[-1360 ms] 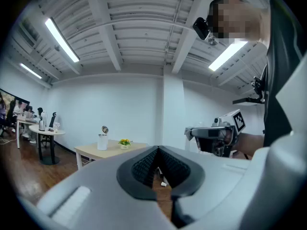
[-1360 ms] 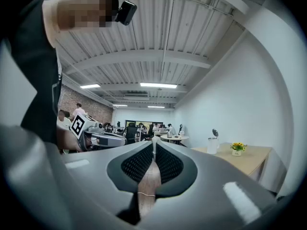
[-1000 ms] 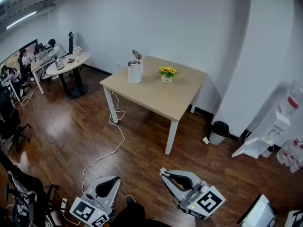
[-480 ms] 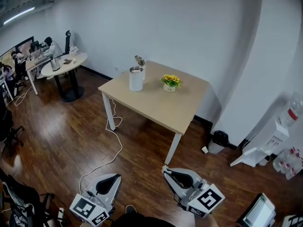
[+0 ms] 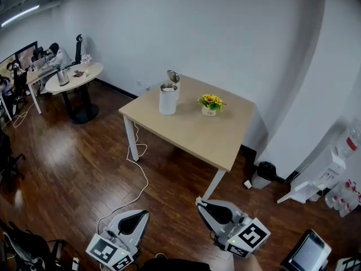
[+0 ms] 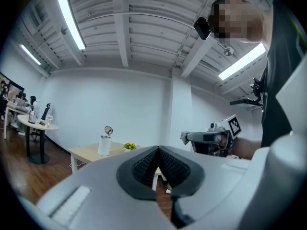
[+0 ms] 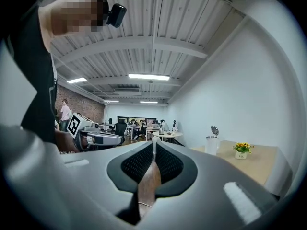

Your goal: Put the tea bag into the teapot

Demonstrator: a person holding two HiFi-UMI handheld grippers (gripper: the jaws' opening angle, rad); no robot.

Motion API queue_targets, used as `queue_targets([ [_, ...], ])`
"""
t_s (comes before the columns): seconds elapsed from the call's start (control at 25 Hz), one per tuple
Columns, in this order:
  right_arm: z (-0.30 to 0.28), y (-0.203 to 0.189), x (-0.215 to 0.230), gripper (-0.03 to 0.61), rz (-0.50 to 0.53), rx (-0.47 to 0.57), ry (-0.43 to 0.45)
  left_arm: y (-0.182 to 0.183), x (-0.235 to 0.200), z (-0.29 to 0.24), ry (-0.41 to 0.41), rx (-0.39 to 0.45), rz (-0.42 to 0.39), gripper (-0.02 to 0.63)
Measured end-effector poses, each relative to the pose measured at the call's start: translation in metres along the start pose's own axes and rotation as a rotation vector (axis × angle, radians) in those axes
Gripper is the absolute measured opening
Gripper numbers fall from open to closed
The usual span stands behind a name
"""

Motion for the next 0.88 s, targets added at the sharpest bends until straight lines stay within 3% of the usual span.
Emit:
queue_targets([
  [0.48,-0.069,-0.008,0.045,0.021,0.0,-0.03,0.017,0.017,-0.062,-0.04,-0.008,0.007,0.041,0.005],
  [0.88,-0.134,-0.021,0.121,0.022,0.009,0.01,0.056,0.044,-0.12,-0.112,0.042,0.006,0.015,0.005],
])
Point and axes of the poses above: the fingertips, and each gripper's own axes: z backward along the fingers, x to its right, y out of its top, the point moved 3 cm from there along z, backward along the fingers, and after that the axes turned 15 degrees about z, right-handed, at the moved point
